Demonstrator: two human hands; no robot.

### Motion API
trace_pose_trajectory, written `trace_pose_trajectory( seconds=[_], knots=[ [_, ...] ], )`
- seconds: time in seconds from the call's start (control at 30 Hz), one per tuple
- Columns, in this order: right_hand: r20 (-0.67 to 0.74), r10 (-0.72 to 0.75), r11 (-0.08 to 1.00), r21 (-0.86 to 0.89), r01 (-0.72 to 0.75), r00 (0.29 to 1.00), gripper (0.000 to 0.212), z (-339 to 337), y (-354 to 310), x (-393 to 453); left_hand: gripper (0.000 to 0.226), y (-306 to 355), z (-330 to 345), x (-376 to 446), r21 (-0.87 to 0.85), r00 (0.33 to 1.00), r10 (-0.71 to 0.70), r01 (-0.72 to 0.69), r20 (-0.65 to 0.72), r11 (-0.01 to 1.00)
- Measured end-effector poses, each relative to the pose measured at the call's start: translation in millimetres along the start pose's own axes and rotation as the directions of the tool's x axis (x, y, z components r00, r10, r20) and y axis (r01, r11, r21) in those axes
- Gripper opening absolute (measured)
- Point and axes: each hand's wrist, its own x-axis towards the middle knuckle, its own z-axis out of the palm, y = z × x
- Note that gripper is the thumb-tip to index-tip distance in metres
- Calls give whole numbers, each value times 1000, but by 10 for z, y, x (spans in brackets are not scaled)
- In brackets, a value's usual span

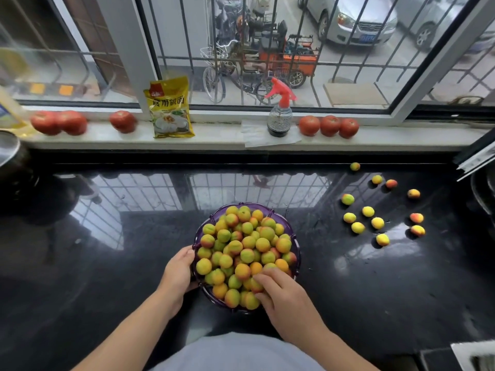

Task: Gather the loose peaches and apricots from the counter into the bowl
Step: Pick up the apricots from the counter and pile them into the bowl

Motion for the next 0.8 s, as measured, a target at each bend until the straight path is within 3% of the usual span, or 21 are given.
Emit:
trace_pose_trajectory(
  seconds=[0.13,0.4,0.47,0.53,0.6,0.67,0.8],
  knots=[
    [-8,-46,994,-103,45,999,20,36,32,-14,31,7,-2,-13,-5,1000,-1,1,2,1000],
    [51,-58,994,-93,63,997,24,16,73,-63,31,0,2,-16,-9,1000,-1,1,-13,1000],
    [-19,-31,998,-60,30,999,24,-62,123,-114,31,-17,15,-9,-30,1000,-7,7,-26,1000],
    [-140,120,993,-1,-122,983,23,-156,294,-141,32,-41,63,-12,-68,999,-22,19,-49,998],
    [-235,377,925,51,-376,896,26,-241,602,-105,32,-72,131,-26,-122,995,-63,53,-78,991],
    [-269,604,790,76,-608,751,33,-314,1003,9,33,-100,188,-27,-170,991,-91,74,-96,983],
    [-260,815,556,96,-826,518,51,-489,1762,348,32,-91,205,2,-168,989,-97,78,-111,983]
  ],
)
